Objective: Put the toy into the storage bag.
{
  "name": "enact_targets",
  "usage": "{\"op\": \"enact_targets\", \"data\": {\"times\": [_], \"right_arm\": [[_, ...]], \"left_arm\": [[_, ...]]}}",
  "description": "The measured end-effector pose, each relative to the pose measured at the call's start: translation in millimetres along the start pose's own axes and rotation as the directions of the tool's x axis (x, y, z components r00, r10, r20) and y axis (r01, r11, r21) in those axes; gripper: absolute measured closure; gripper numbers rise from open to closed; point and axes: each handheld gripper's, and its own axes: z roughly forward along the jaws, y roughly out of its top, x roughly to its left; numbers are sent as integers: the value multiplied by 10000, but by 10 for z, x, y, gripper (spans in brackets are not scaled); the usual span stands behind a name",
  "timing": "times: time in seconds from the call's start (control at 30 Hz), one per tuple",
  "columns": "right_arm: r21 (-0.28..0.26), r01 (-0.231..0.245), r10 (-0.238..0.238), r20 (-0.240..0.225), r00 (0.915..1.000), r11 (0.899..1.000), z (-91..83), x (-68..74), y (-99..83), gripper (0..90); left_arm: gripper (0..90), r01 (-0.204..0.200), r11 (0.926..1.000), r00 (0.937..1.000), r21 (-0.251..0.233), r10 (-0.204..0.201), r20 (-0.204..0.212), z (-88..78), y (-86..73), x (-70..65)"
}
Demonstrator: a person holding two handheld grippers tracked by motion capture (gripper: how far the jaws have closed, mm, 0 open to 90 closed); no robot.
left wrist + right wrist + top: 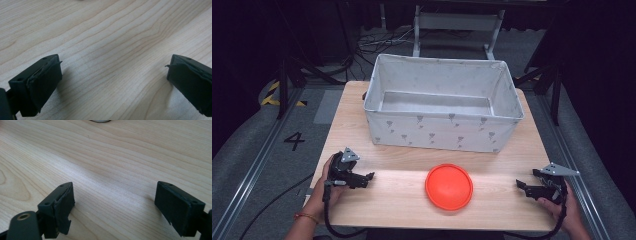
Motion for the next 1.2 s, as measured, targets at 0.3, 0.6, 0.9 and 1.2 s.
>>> {"op": "enact_targets", "data": {"times": [0.3,0.6,0.9,1.2], "right_arm": [[84,-53,52,152,9999,10000,7,-3,5,121],[161,70,-69,-35,10000,9998,25,17,40,153],[432,198,-190,-174,9997,9989,48,5,93,164],[-350,1217,-1245,-948,9877,9919,-22,203,354,228]], "left_arm": [[3,-22,10000,10000,1,22,42,-23,-26,-7],[2,-319,9995,9989,31,318,337,-34,-37,28],[1,-322,9995,9989,39,321,352,-34,-36,30],[1,-329,9994,9988,44,327,353,-34,-36,30]]}}
